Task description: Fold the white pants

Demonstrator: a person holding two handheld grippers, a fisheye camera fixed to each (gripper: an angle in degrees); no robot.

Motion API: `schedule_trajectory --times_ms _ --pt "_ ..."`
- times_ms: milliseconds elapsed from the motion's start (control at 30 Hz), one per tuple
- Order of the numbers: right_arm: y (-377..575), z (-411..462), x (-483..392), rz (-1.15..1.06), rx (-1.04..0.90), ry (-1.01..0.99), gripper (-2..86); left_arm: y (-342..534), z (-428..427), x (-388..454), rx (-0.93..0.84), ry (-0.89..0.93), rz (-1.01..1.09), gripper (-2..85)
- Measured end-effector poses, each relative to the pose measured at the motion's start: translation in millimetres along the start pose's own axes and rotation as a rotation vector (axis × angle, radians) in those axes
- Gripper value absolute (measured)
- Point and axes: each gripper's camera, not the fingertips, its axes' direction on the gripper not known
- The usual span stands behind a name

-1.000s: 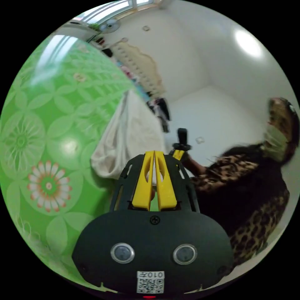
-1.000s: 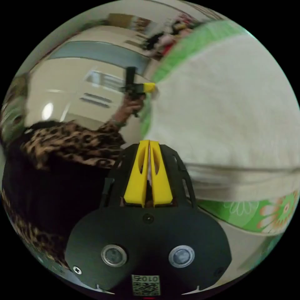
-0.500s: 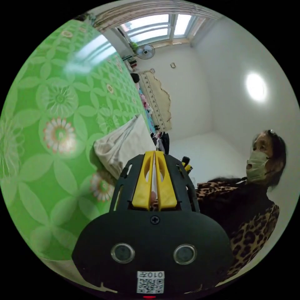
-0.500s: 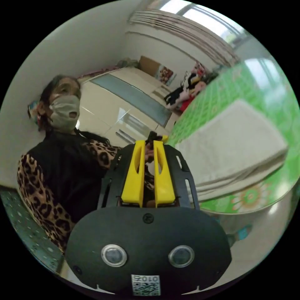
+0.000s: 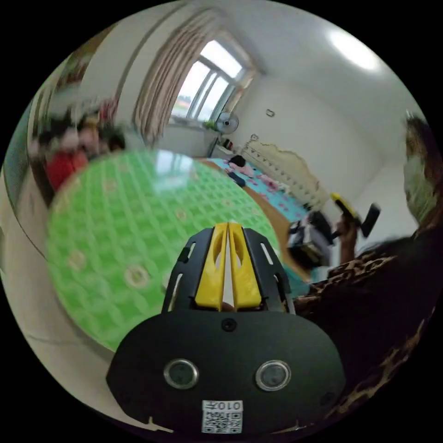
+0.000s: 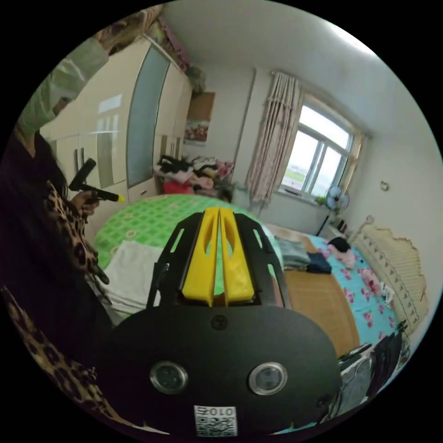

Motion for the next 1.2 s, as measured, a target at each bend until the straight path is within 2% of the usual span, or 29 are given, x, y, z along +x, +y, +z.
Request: schedule_trajectory --times_ms 67,133,200,233,267,300,333,400,433,467,500,533,567,600,667,767,867,933,967,1000,1067,1100,1167,1200 --pt "-4.9 -33.3 13.0 -0.022 0.127 -0.012 3.5 -23.5 -47.4 78.7 0.158 -0.2 0.257 -0.3" --pt "4.9 -55.7 21.3 -0.13 0.353 -0.047 4.6 -16.8 -68.9 122.0 0.33 -0.153 0.375 -0.3" --pt "5.3 -55.3 31.7 -0.116 0.469 -0.154 5.3 -9.1 -72.3 145.1 0.43 -0.057 0.384 -0.3" --pt "-1.0 -55.4 36.5 -0.153 0.516 -0.261 5.0 -7.2 -71.7 165.1 0.441 -0.129 0.418 -0.3" --pt "-5.2 -57.0 37.8 -0.17 0.535 -0.283 4.8 -5.6 -75.4 190.8 0.459 -0.333 0.452 -0.2" --pt "-13.7 -62.9 40.1 -0.167 0.559 -0.241 4.3 -3.8 -80.0 203.9 0.492 -0.442 0.462 -0.2" --pt "-19.3 -72.5 43.4 -0.141 0.592 -0.158 4.4 2.3 -95.2 226.5 0.599 -0.58 0.479 -0.1" --pt "-21.2 -89.8 45.0 -0.187 0.692 -0.137 5.2 16.5 -124.2 245.1 0.785 -0.581 0.49 0.1" --pt "-22.5 -95.7 41.1 -0.23 0.766 -0.149 5.7 24.0 -140.1 239.0 0.88 -0.473 0.405 0.4" --pt "-24.9 -95.7 39.2 -0.227 0.788 -0.161 5.6 22.3 -145.1 225.4 0.868 -0.339 0.336 0.7" --pt "-35.2 -91.0 35.3 -0.229 0.774 -0.199 5.5 19.0 -143.5 220.8 0.824 -0.283 0.352 0.7" --pt "-50.4 -85.7 30.2 -0.238 0.696 -0.237 4.6 15.2 -138.5 215.6 0.761 -0.218 0.386 0.7" --pt "-58.7 -84.4 28.0 -0.233 0.633 -0.267 4.1 18.8 -136.7 212.4 0.783 -0.204 0.368 0.5" --pt "-73.5 -84.7 24.4 -0.221 0.545 -0.289 3.4 21.5 -137.0 211.3 0.8 -0.199 0.359 0.4" --pt "-81.8 -87.4 17.6 -0.243 0.577 -0.193 3.0 24.5 -135.9 205.7 0.808 -0.272 0.287 -0.1" --pt "-92.8 -83.4 28.6 -0.068 0.628 -0.102 3.3 24.1 -127.5 192.0 0.762 -0.369 0.221 -0.2" --pt "-104.4 -64.8 49.7 -0.047 0.572 -0.297 5.1 26.8 -118.0 162.2 0.703 -0.339 0.169 -0.2" --pt "-114.7 -36.9 64.3 -0.123 0.54 -0.638 13.7 30.3 -111.3 136.5 0.668 -0.279 0.11 -0.1" --pt "-119.1 -28.0 64.8 -0.132 0.509 -0.688 15.1 33.3 -105.8 118.4 0.641 -0.217 0.075 0.0" --pt "-126.3 -10.6 61.8 -0.134 0.442 -0.699 15.7 34.0 -102.3 109.4 0.616 -0.16 0.077 0.0" --pt "-131.1 15.0 56.1 -0.108 0.353 -0.592 12.4 41.3 -90.8 77.7 0.583 0.019 0.032 0.8" --pt "-129.7 31.3 55.9 -0.062 0.324 -0.529 9.6 42.8 -87.3 71.2 0.568 0.035 0.018 1.1" --pt "-127.1 63.7 60.8 -0.035 0.208 -0.555 12.7 50.3 -69.8 47.5 0.461 0.045 -0.022 3.7" --pt "-123.2 95.7 68.4 0.003 0.069 -0.618 15.3 53.9 -64.7 41.2 0.43 0.025 -0.039 4.4"
